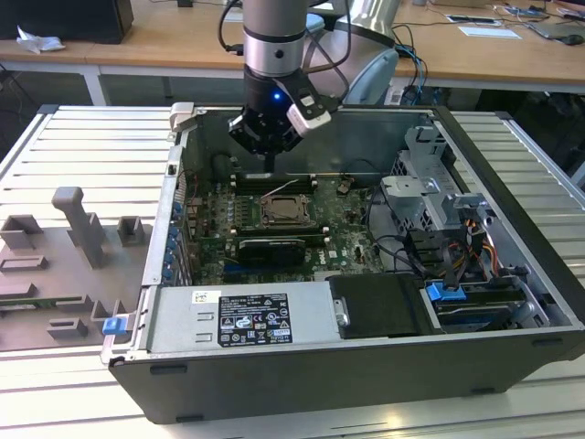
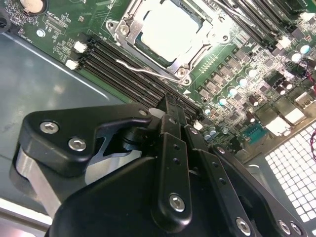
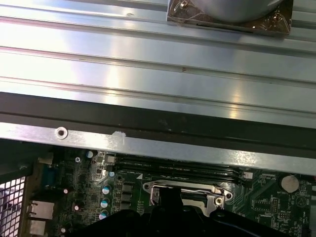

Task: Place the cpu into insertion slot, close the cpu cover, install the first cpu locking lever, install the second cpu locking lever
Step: 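Install the first cpu locking lever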

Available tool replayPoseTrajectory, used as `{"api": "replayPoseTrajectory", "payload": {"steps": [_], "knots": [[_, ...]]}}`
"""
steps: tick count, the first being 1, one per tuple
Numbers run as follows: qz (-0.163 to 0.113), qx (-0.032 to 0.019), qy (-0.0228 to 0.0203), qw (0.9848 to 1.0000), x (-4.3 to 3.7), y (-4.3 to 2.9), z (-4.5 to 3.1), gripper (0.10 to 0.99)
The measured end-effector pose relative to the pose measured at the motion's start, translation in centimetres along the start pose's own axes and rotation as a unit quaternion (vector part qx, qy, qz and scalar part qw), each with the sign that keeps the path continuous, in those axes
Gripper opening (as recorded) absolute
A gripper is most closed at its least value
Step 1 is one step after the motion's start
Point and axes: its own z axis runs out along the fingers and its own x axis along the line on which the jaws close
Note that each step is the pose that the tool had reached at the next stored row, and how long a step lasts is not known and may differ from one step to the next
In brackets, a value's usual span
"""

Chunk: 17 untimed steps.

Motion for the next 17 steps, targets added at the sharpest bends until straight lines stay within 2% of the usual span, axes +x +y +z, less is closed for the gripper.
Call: {"api": "replayPoseTrajectory", "payload": {"steps": [17], "knots": [[0.000,0.0000,0.0000,1.0000,-0.92,-0.10,0.00,0.106]]}}
